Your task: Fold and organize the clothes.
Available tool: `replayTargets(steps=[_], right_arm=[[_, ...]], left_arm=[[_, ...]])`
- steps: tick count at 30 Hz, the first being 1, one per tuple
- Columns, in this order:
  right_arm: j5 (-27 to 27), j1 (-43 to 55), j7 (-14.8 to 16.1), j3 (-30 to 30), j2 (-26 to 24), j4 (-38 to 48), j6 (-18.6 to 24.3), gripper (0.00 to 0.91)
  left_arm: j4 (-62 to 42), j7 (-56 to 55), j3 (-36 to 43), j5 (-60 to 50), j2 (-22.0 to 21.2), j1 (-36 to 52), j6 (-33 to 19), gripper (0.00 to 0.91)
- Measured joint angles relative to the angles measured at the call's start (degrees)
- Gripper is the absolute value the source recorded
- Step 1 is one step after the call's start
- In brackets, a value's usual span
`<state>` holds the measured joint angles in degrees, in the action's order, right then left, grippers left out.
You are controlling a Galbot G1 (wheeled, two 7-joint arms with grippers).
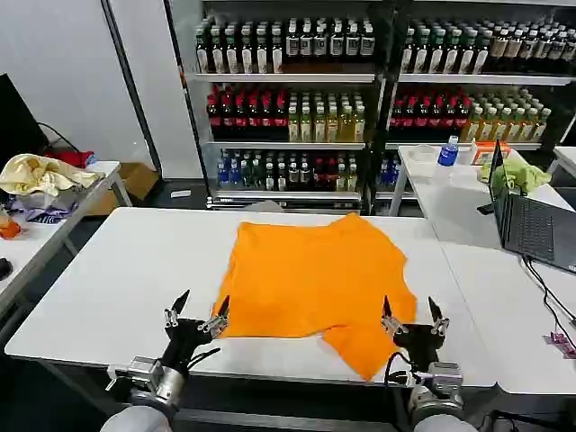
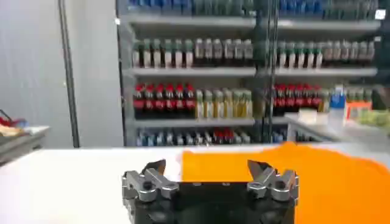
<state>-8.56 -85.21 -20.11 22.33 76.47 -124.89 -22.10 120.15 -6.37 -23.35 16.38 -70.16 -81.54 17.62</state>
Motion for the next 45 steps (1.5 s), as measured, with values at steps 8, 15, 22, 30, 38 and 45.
replayTargets(steps=[8, 15, 22, 30, 38, 45], right_arm=[[1.98, -1.77, -2.01, -2.77, 1.61, 0.94, -3.97, 0.907], [2.32, -3.67, -3.59, -4.01, 2.79, 1.53, -5.97, 0.907], [1.26, -4.71, -4.75, -5.32, 4.06, 2.43, -6.81, 0.907], [-0.14, -4.73, -5.45, -5.80, 4.89, 3.54, -7.62, 0.907], [-1.61, -4.87, -6.45, -6.31, 5.41, 3.53, -8.34, 0.877], [-2.47, -5.16, -6.56, -6.18, 5.63, 3.18, -8.98, 0.605]], left_arm=[[-3.03, -0.28, 2.87, -0.58, 0.48, 3.00, 5.88, 0.907], [-5.13, -0.93, 4.34, -0.18, 0.45, 5.23, 9.90, 0.907], [-6.48, -1.07, 5.74, 0.50, 0.74, 6.86, 12.72, 0.907], [-8.24, -1.13, 5.99, 1.31, 1.44, 8.28, 14.20, 0.484], [-9.03, -1.57, 5.89, 2.71, 1.53, 8.39, 14.83, 0.131], [-8.76, -1.47, 5.44, 3.60, 1.92, 7.20, 15.11, 0.121]])
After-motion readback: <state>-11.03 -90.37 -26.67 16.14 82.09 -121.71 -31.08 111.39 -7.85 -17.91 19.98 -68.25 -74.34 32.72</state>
